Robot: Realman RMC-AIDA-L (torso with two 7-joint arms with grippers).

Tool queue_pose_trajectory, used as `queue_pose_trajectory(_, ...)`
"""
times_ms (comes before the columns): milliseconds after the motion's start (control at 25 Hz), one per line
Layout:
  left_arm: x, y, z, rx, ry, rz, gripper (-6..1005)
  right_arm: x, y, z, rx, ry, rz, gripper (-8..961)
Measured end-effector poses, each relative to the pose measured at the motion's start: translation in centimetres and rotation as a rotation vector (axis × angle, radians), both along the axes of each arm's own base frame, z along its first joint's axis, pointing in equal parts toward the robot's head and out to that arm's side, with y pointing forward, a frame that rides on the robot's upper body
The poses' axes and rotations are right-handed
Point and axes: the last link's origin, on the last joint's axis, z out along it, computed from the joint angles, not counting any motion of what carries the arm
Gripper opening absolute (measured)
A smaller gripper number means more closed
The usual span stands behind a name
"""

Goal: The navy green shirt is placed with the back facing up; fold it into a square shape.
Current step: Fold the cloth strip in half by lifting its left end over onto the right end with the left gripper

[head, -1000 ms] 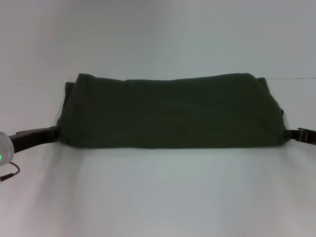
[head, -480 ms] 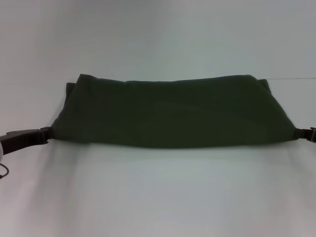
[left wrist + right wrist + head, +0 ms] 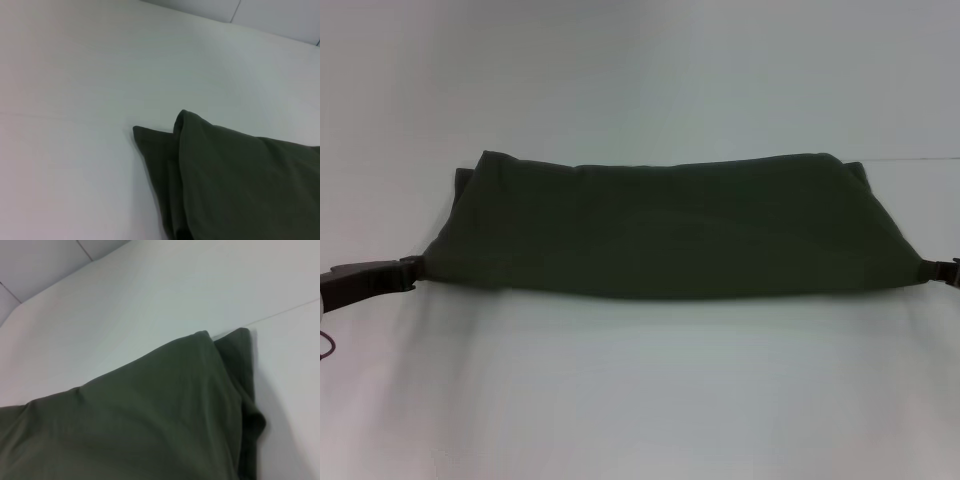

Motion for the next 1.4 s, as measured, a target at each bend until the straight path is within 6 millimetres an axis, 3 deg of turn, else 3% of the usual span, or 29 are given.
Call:
queue_pose_trajectory(400, 0.7, 0.3, -0.4, -0.016, -0.010, -0.023, 6, -0.9, -0.4, -0.5, -0.039, 0.022, 0.055, 62)
queue_pose_trajectory(680, 0.8, 0.4, -0.3, -0.017, -0.008, -0.025, 5, -0.9, -1.0, 1.6, 0.037, 0.035, 0.092, 100)
queue_pose_trajectory(920, 1.8, 0.6, -1.2, -0.046, -0.022, -0.051, 5, -1.7, -1.4, 2.7, 0.096, 0.083, 0.158, 346)
queue_pose_trajectory(1080, 2.8, 1.0, -2.2, -0.076, -0.036, -0.074, 5, -2.1, -1.3, 2.6, 0.106, 0.097, 0.180, 540)
queue_pose_trajectory(1400, 3.0, 1.1, -2.4, -0.077, -0.043, -0.079, 22, -2.7, -0.8, 2.2, 0.101, 0.092, 0.202, 815)
